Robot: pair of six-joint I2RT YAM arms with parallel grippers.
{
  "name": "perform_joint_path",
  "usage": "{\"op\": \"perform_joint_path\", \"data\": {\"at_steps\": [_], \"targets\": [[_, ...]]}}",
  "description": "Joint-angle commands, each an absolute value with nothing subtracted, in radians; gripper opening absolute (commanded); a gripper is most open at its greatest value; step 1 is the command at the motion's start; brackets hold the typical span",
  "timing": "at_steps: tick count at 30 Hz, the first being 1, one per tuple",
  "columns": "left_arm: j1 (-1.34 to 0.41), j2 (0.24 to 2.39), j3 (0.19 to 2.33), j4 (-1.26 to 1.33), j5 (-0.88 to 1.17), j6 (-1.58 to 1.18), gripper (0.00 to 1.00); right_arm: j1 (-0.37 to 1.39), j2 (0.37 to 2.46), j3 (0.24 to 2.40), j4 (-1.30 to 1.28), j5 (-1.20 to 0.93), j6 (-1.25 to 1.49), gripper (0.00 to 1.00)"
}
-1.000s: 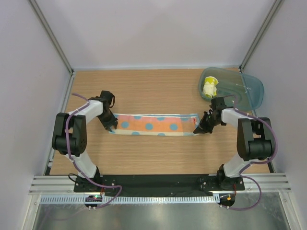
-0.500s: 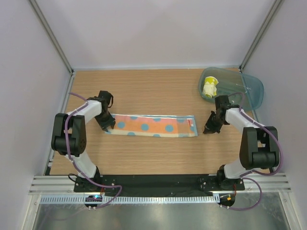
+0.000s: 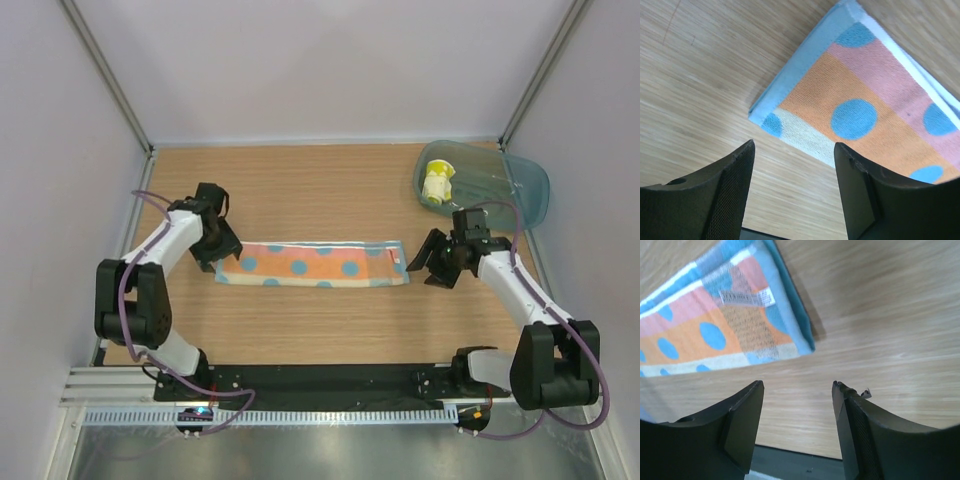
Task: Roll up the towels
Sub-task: Fold the towel
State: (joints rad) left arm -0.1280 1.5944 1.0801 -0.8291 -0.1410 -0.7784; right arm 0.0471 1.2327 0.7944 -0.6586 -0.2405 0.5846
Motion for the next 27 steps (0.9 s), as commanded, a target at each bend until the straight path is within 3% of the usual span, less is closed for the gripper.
{"op": "perform_joint_path", "data": {"at_steps": [1, 7, 11, 15, 20, 27], "targets": [[-0.12, 1.519, 1.15, -0.887, -0.136, -0.73, 0.66, 0.078, 1.19, 0.715, -0.612, -0.319, 0.659, 0.64], [-0.12, 1.389, 1.123, -0.829, -0.12, -0.6, 0.64, 0.084, 1.189, 0.634, -0.496, -0.408, 0.698, 0.64], [-0.12, 1.243, 1.028, -0.726, -0.114, -0.562, 0.72, 0.083, 1.203, 0.627, -0.473, -0.373, 0.696, 0.64], [-0.12, 1.077, 0.974, -0.661, -0.087, -0.531, 0.74, 0.084, 1.247, 0.614, -0.41, -0.362, 0.71, 0.6], [-0.12, 1.022, 0.98, -0.669, -0.172, -0.534, 0.72, 0.083, 1.336, 0.621, -0.364, -0.345, 0.712, 0.53], [-0.118, 1.037, 0.985, -0.666, -0.16, -0.548, 0.69, 0.083, 1.408, 0.624, -0.308, -0.327, 0.712, 0.51]]}}
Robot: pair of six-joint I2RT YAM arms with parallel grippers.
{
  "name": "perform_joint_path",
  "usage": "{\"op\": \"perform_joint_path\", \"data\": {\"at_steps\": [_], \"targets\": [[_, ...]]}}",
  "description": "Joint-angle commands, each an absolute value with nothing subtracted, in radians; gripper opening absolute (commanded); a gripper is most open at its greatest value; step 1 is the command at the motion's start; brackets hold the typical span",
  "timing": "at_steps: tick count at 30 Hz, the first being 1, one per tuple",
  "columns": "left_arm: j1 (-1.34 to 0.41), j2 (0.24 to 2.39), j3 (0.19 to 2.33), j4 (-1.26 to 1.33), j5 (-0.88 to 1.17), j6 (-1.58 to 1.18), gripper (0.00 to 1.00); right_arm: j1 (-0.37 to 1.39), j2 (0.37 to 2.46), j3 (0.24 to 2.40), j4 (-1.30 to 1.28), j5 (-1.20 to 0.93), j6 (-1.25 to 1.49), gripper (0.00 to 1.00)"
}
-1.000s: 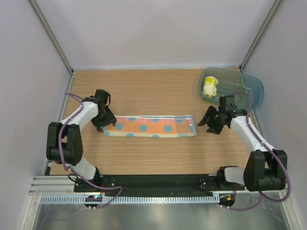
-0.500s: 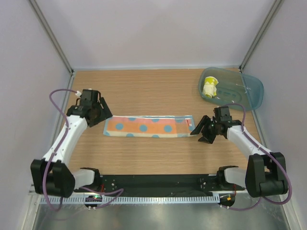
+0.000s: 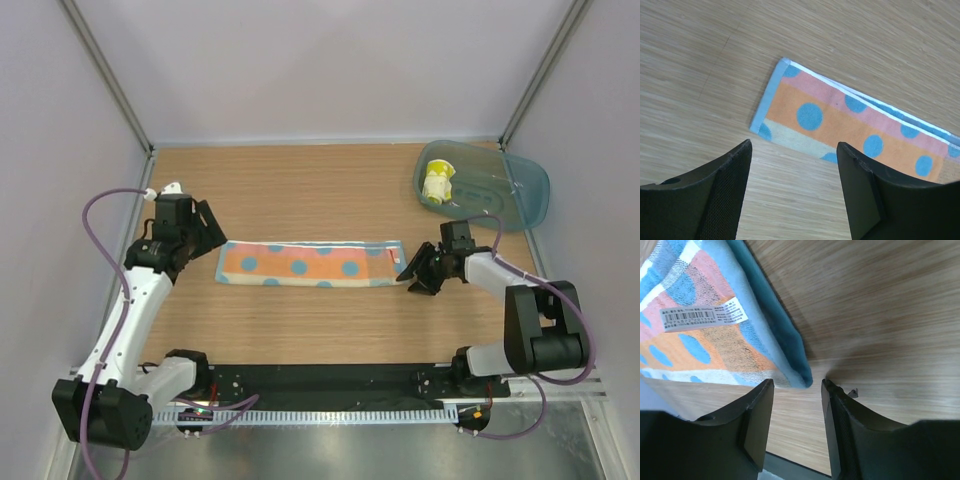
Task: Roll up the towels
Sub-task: Fold the towel
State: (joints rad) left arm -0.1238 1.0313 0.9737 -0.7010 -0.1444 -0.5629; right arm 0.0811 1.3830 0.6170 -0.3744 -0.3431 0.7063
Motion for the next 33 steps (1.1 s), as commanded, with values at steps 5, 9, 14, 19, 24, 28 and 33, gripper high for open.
{"op": "perform_joint_path", "data": {"at_steps": [5, 9, 14, 19, 24, 28, 33], "targets": [[-0.118, 1.022, 0.974, -0.666, -0.198, -0.56, 0.69, 0.083, 1.45, 0.618, -0.273, -0.322, 0.71, 0.46], [-0.12, 1.008, 0.95, -0.631, -0.187, -0.568, 0.68, 0.083, 1.473, 0.629, -0.278, -0.304, 0.687, 0.41], [-0.12, 0.983, 0.939, -0.614, -0.213, -0.572, 0.69, 0.083, 1.442, 0.67, -0.36, -0.224, 0.649, 0.3], [-0.12, 0.951, 0.923, -0.595, -0.196, -0.56, 0.69, 0.074, 1.359, 0.724, -0.501, -0.014, 0.629, 0.19], [-0.12, 0.972, 0.936, -0.609, -0.175, -0.554, 0.68, 0.066, 1.336, 0.811, -0.635, 0.147, 0.575, 0.06], [-0.118, 0.992, 0.937, -0.601, -0.123, -0.56, 0.67, 0.101, 1.313, 0.909, -0.707, 0.241, 0.546, 0.01], [-0.12, 0.993, 0.942, -0.604, -0.126, -0.571, 0.66, 0.31, 1.342, 1.043, -0.796, 0.382, 0.577, 0.01]]}}
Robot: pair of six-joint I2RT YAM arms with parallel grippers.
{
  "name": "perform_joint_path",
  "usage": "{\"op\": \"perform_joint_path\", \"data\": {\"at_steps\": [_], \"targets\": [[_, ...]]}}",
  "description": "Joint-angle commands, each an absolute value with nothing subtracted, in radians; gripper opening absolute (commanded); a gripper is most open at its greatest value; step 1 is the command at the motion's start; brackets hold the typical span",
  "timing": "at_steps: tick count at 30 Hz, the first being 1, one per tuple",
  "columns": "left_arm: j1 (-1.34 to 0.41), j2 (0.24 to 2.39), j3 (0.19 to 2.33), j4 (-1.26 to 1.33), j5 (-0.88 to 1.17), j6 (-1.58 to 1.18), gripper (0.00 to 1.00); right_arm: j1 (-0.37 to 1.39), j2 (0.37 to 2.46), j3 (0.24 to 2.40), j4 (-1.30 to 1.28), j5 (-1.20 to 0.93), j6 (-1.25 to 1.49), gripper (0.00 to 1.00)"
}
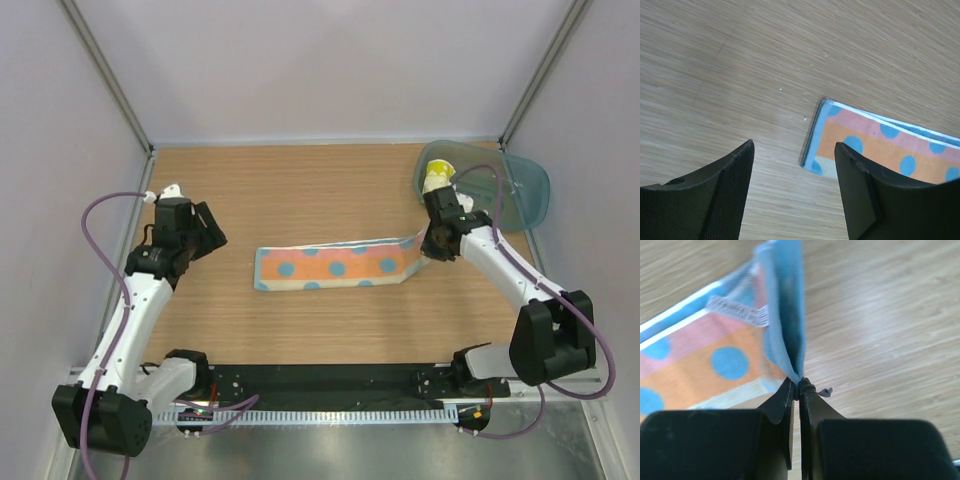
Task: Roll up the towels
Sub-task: Fold the towel
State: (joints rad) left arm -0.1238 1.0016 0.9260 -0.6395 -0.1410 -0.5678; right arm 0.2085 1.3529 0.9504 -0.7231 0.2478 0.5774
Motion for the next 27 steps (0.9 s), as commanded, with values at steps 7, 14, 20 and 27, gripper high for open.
{"op": "perform_joint_path", "data": {"at_steps": [7, 14, 20, 27], "targets": [[-0.12, 0.98, 0.943, -0.617, -0.15, -0.577, 0.67, 0.546, 1.433, 1.251, -0.818, 0.399, 0.597, 0.01], [-0.118, 1.003, 0.971, -0.657, -0.164, -0.565, 0.66, 0.741, 1.606, 1.488, -0.882, 0.434, 0.604, 0.01], [-0.117, 0.979, 0.965, -0.658, -0.181, -0.568, 0.66, 0.856, 1.747, 1.666, -0.908, 0.44, 0.603, 0.01], [-0.117, 0.977, 0.968, -0.669, -0.195, -0.569, 0.66, 0.946, 1.897, 1.847, -0.943, 0.443, 0.6, 0.01]]}}
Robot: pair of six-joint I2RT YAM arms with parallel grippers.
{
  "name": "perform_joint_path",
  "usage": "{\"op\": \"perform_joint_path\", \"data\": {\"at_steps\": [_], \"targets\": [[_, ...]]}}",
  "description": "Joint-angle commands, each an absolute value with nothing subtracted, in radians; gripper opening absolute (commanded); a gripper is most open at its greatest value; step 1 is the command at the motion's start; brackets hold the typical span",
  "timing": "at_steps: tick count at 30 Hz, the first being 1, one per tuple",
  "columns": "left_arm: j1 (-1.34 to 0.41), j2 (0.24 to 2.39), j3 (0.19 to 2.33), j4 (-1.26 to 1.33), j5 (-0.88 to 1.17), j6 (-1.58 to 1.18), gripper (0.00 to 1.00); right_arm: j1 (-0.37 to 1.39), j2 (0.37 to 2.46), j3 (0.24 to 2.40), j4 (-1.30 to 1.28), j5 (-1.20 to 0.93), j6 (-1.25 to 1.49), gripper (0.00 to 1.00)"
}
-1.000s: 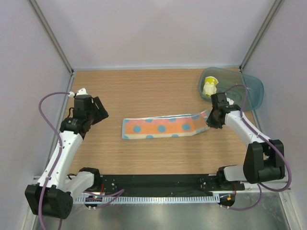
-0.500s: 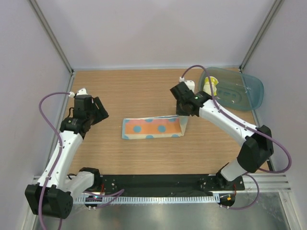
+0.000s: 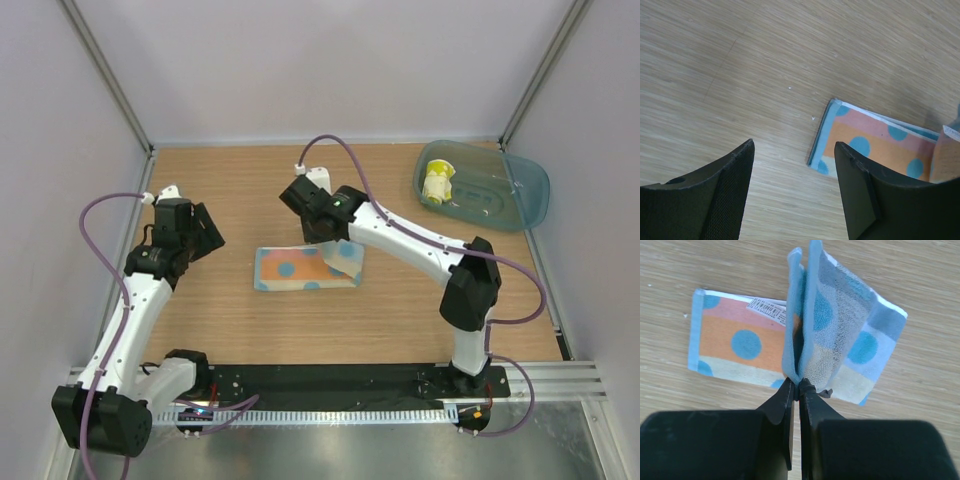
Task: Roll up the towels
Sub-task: Fold the towel
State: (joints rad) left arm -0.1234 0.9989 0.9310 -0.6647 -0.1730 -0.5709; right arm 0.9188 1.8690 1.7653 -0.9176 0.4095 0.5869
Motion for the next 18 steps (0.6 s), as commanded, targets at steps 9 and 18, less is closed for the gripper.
{"op": "perform_joint_path", "data": {"at_steps": [9, 18], "targets": [[-0.118, 0.977, 0.968, -0.672, -0.196, -0.569, 0.67, 1.006, 2.008, 1.942, -0.934, 0.43, 0.615, 0.01], [-0.118, 0.982, 0.969, -0.678, -0.202, -0.569, 0.67, 1.055, 2.088, 1.951, -0.874, 0.379, 0.624, 0.01]]}}
